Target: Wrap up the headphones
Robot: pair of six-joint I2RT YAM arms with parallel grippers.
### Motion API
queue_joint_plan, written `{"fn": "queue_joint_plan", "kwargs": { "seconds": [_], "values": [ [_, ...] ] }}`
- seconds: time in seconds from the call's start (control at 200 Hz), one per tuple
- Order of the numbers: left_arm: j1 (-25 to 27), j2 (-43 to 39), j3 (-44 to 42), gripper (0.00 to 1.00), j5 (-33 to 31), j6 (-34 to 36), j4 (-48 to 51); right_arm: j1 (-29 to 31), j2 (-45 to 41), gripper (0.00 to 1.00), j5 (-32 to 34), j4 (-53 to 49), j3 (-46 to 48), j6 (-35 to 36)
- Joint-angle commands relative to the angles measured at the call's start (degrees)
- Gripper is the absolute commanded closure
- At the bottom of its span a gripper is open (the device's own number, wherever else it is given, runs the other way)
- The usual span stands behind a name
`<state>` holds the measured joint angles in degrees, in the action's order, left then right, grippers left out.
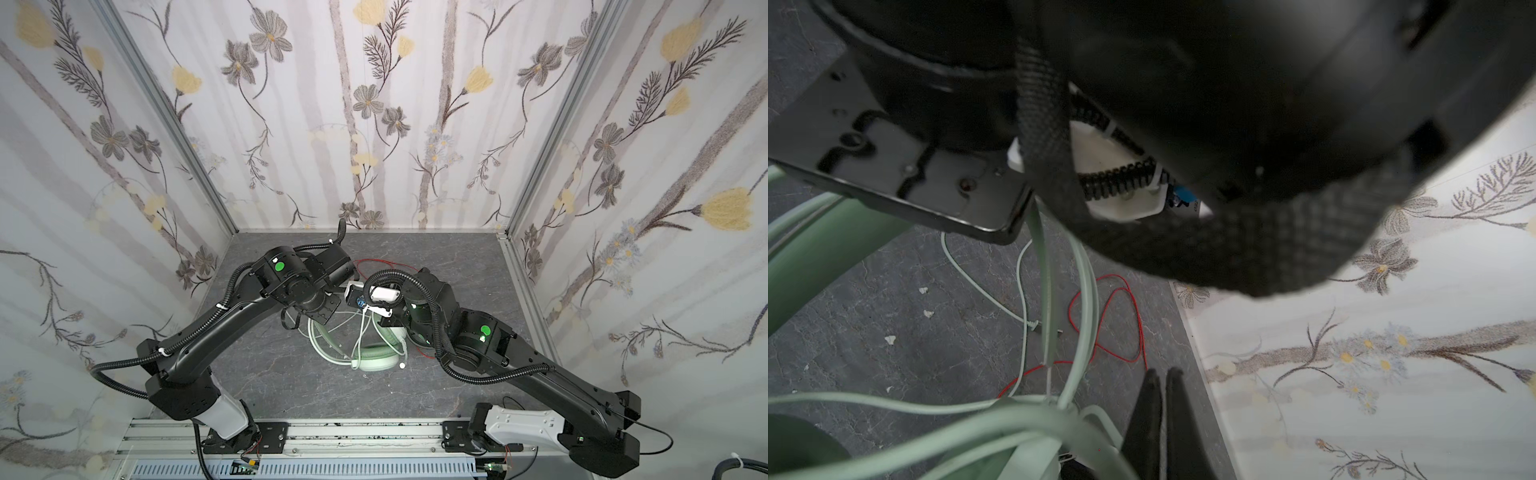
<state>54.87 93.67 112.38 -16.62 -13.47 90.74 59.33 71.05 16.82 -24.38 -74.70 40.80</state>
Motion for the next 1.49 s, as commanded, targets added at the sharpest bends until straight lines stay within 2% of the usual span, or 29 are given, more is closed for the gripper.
{"fn": "queue_joint_plan", "kwargs": {
  "seconds": [0.0,0.135,0.275,0.285,0.42,0.495,0.53,0.56,0.609,0.654,0.719,0.784,0.844,0.939,1.069,1.249,1.489],
  "values": [
    [1.21,-1.4,0.06,1.0,-1.11,0.03,-0.18,-3.46,-0.67,1.0,-10.26,9.55,2.64,-5.11],
    [2.2,-3.12,-0.25,1.0,-0.06,-0.3,-0.84,-7.48,-1.25,1.0,-14.17,14.26,6.36,-10.32],
    [2.5,-4.77,-1.52,1.0,2.11,-0.32,-2.57,-11.49,-2.4,1.0,-20.73,20.44,11.29,-17.01],
    [2.52,-4.87,-1.59,1.0,2.18,-0.26,-2.65,-13.13,-2.49,1.0,-21.61,20.84,11.73,-17.61],
    [2.78,-6.18,-2.07,1.0,3.71,-0.06,-4.2,-17.38,-1.69,0.95,-29.03,22.16,14.49,-22.18],
    [2.81,-7.08,-2.16,1.0,4.41,-0.02,-5.59,-20.37,-0.69,0.84,-33.7,22.66,16.32,-26.9],
    [2.71,-7.5,-2.24,1.0,4.32,-0.27,-6.32,-21.9,-0.24,0.75,-35.34,23.29,17.42,-30.05],
    [2.38,-7.77,-2.34,1.0,4.6,-0.63,-6.68,-23.63,0.09,0.61,-36.56,24.45,18.8,-34.59],
    [1.25,-8.0,-2.12,1.0,5.95,-1.38,-6.89,-26.74,0.45,0.44,-39.4,26.54,21.11,-41.75],
    [0.0,-8.21,-1.83,1.0,7.19,-2.24,-6.97,-29.88,0.87,0.36,-44.42,29.32,23.56,-48.78],
    [-2.0,-8.73,-1.17,1.0,9.32,-3.4,-7.24,-34.44,2.3,0.28,-54.49,35.02,27.32,-58.21],
    [-4.47,-9.27,0.37,1.0,11.68,-4.61,-7.44,-37.67,4.77,0.26,-62.48,40.54,30.32,-66.71],
    [-7.75,-9.15,2.74,1.0,14.1,-6.07,-6.89,-38.81,7.06,0.28,-65.3,40.91,31.36,-70.96],
    [-14.41,-7.97,7.31,1.0,18.19,-9.24,-5.0,-38.49,8.15,0.34,-66.61,38.81,33.43,-71.41],
    [-20.18,-5.4,14.12,1.0,20.79,-12.1,-2.7,-38.32,5.58,0.31,-67.49,38.61,36.2,-69.46],
    [-21.39,0.25,21.96,1.0,21.59,-14.56,0.69,-38.25,3.31,0.29,-65.96,37.87,39.67,-66.4],
    [-21.42,2.9,24.93,1.0,22.14,-17.46,-0.8,-34.63,3.91,0.3,-63.72,33.25,38.89,-61.8]
  ]
}}
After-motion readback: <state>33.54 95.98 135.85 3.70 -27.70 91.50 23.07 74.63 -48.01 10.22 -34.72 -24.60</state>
